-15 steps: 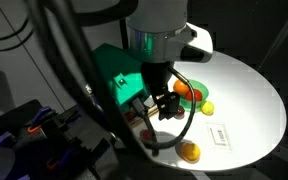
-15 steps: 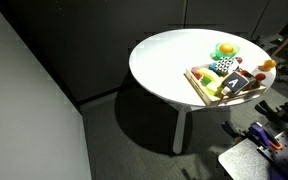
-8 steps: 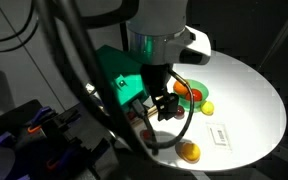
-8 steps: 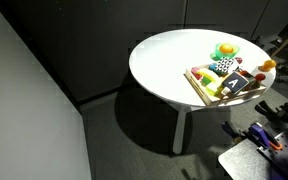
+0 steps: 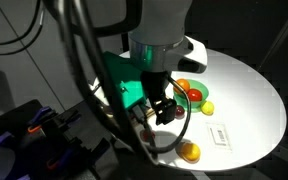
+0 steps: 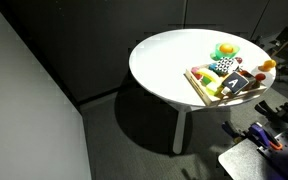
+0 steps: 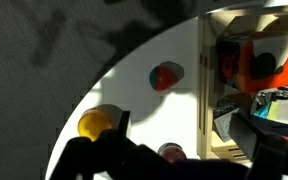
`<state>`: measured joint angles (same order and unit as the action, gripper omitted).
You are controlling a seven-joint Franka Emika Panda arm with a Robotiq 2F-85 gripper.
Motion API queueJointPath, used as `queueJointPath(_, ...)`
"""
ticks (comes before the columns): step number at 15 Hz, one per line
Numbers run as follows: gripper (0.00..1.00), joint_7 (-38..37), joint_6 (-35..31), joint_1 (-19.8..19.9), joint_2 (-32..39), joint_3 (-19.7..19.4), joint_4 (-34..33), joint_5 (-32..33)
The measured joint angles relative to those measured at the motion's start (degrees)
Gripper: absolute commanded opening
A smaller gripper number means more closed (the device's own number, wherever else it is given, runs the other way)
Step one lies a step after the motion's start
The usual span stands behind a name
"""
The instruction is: Put the strawberry in the green bowl.
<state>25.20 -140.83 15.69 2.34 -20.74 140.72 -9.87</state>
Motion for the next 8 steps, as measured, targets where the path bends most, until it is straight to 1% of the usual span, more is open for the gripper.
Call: queueJointPath(8, 1.0, 0.0, -5.0, 0.2, 6.3, 1.9, -0.8, 0.0)
